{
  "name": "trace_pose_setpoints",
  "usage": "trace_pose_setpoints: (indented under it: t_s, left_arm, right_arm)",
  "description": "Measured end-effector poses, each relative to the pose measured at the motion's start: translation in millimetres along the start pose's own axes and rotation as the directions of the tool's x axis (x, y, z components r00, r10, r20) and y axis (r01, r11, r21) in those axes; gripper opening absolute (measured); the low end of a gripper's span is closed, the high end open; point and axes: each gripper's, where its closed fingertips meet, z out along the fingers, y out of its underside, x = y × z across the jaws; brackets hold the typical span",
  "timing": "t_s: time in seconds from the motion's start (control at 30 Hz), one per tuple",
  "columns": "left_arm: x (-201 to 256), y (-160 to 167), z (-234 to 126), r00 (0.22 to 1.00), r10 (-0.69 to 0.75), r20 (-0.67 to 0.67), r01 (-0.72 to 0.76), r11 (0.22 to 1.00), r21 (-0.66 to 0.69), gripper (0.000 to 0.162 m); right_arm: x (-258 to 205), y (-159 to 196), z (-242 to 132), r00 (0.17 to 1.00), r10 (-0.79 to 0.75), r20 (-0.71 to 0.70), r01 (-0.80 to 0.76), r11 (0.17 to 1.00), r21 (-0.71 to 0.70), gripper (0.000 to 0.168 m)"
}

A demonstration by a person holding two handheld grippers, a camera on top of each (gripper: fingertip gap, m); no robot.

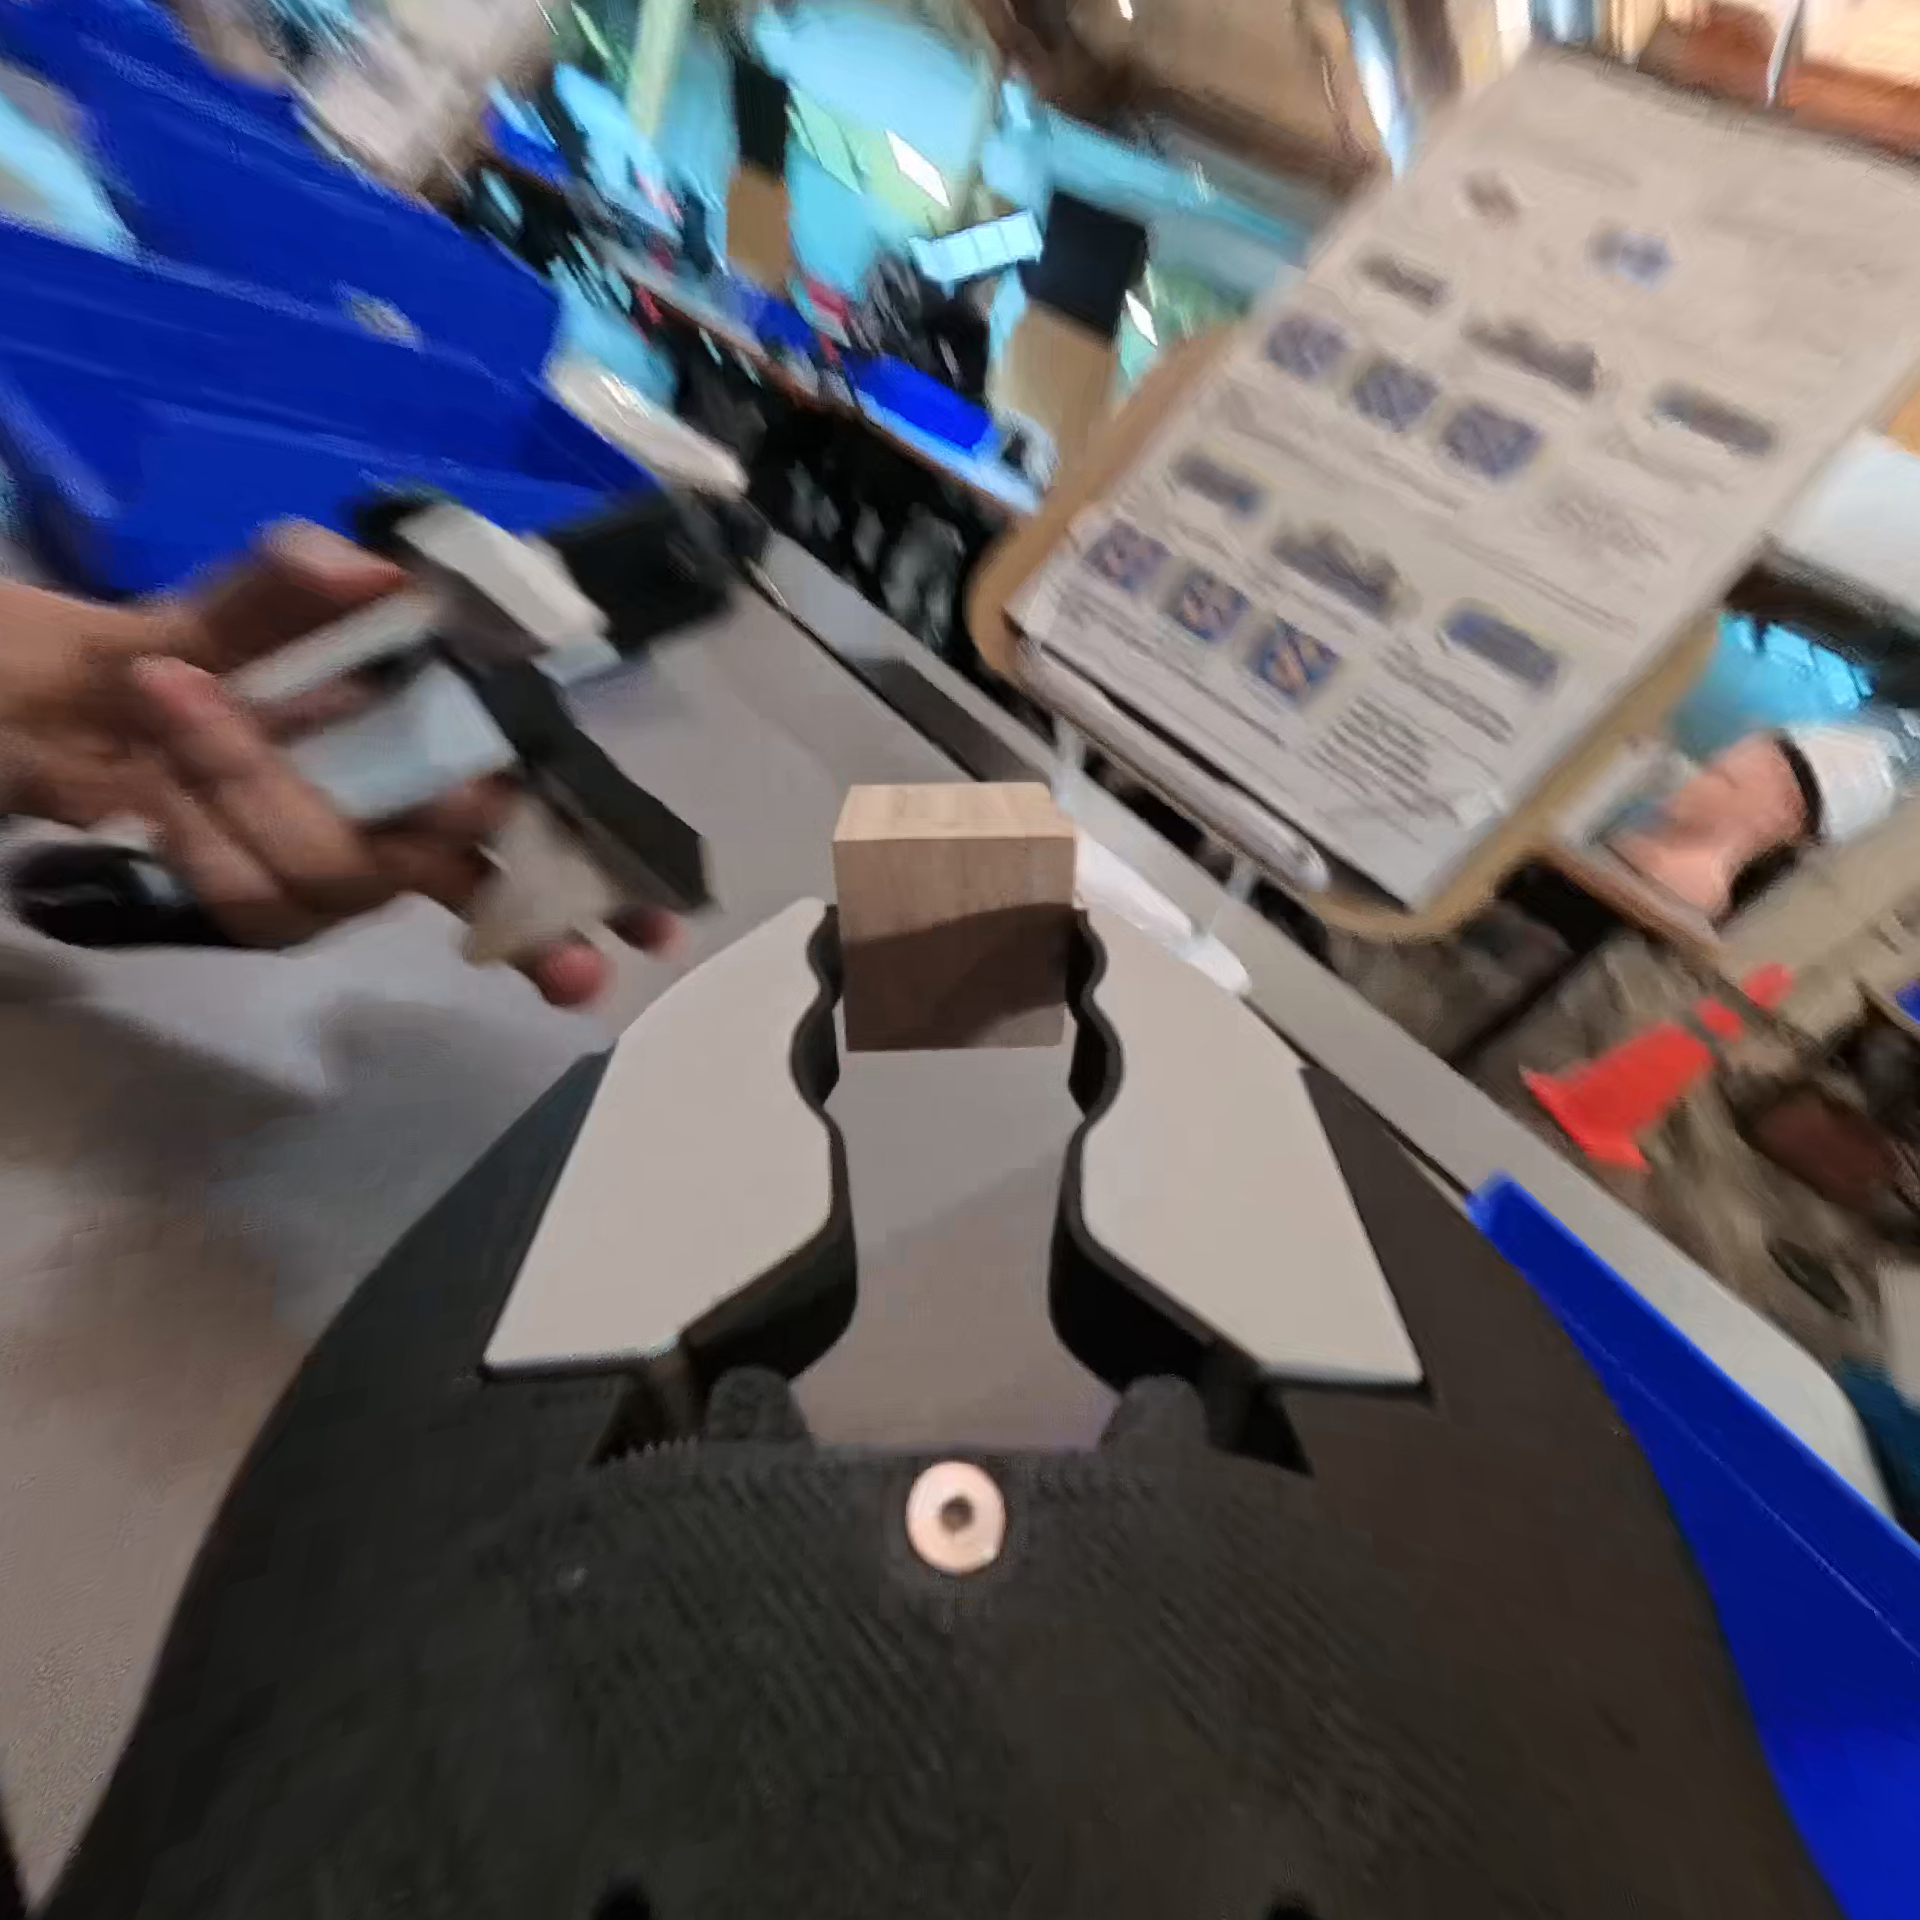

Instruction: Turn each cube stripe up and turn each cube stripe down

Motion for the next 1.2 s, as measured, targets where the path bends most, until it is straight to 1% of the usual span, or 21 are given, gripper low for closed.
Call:
trace_pose_setpoints:
  t_s: [0.07,0.13,0.17,0.23,0.27,0.33,0.4,0.47,0.6,0.77,0.83,0.9,0.97,1.03,1.1,1.2]
  left_arm:
    - [-5.8,-10.2,-6.1,0.999,0.006,0.036,-0.008,0.998,0.059,0.054]
    - [-9.6,-16.0,-9.8,0.999,0.0,0.053,-0.005,0.996,0.091,0.052]
    - [-10.1,-18.0,-10.6,0.999,-0.006,0.05,0.001,0.995,0.104,0.05]
    - [-12.4,-19.7,-11.0,0.999,-0.019,0.051,0.012,0.993,0.12,0.048]
    - [-14.0,-19.5,-10.7,0.998,-0.024,0.057,0.016,0.992,0.123,0.048]
    - [-16.1,-17.9,-8.7,0.998,-0.031,0.061,0.024,0.993,0.118,0.047]
    - [-18.2,-14.6,-6.1,0.997,-0.037,0.066,0.031,0.994,0.1,0.047]
    - [-18.4,-10.1,-3.0,0.997,-0.04,0.064,0.035,0.997,0.075,0.047]
    - [-19.9,0.3,2.6,0.996,-0.02,0.083,0.018,1.0,0.016,0.048]
    - [-20.6,11.5,7.3,0.995,0.005,0.097,0.0,0.999,-0.047,0.049]
    - [-20.2,14.5,8.1,0.995,0.006,0.096,0.0,0.998,-0.063,0.049]
    - [-19.7,16.0,8.6,0.995,0.016,0.1,-0.008,0.997,-0.073,0.049]
    - [-20.5,16.5,9.0,0.994,0.024,0.106,-0.016,0.997,-0.078,0.049]
    - [-21.3,17.1,9.9,0.995,0.014,0.103,-0.006,0.997,-0.082,0.049]
    - [-21.2,18.7,11.1,0.996,-0.001,0.094,0.009,0.996,-0.088,0.049]
    - [-20.8,21.6,12.6,0.995,0.007,0.096,0.003,0.994,-0.107,0.05]
  right_arm:
    - [41.0,24.2,-8.0,0.997,0.028,-0.069,-0.038,0.988,-0.147,0.043]
    - [82.0,58.4,-25.3,0.985,0.088,-0.149,-0.131,0.942,-0.309,0.043]
    - [98.0,77.8,-36.5,0.975,0.124,-0.185,-0.188,0.901,-0.39,0.043]
    - [120.1,118.0,-61.2,0.945,0.191,-0.264,-0.309,0.785,-0.538,0.043]
    - [123.4,136.4,-72.1,0.93,0.23,-0.287,-0.361,0.718,-0.595,0.043]
    - [120.3,165.3,-86.5,0.895,0.312,-0.319,-0.446,0.601,-0.663,0.043]
    - [109.3,183.8,-90.8,0.867,0.378,-0.324,-0.488,0.52,-0.701,0.043]
    - [99.6,195.9,-92.1,0.866,0.384,-0.319,-0.48,0.464,-0.745,0.044]
    - [95.0,203.4,-89.8,0.898,0.311,-0.312,-0.424,0.422,-0.801,0.044]
    - [83.1,206.6,-80.2,0.869,0.379,-0.319,-0.45,0.334,-0.828,0.043]
    - [76.5,208.9,-81.9,0.877,0.374,-0.302,-0.419,0.288,-0.861,0.043]
    - [71.6,208.8,-82.6,0.889,0.36,-0.283,-0.391,0.273,-0.879,0.043]
    - [69.0,206.0,-79.5,0.887,0.367,-0.28,-0.395,0.288,-0.872,0.043]
    - [68.1,200.5,-76.4,0.873,0.396,-0.284,-0.417,0.307,-0.855,0.05]
    - [73.8,193.4,-76.9,0.865,0.406,-0.295,-0.439,0.33,-0.836,0.052]
    - [93.5,174.8,-78.8,0.858,0.395,-0.329,-0.482,0.4,-0.78,0.056]
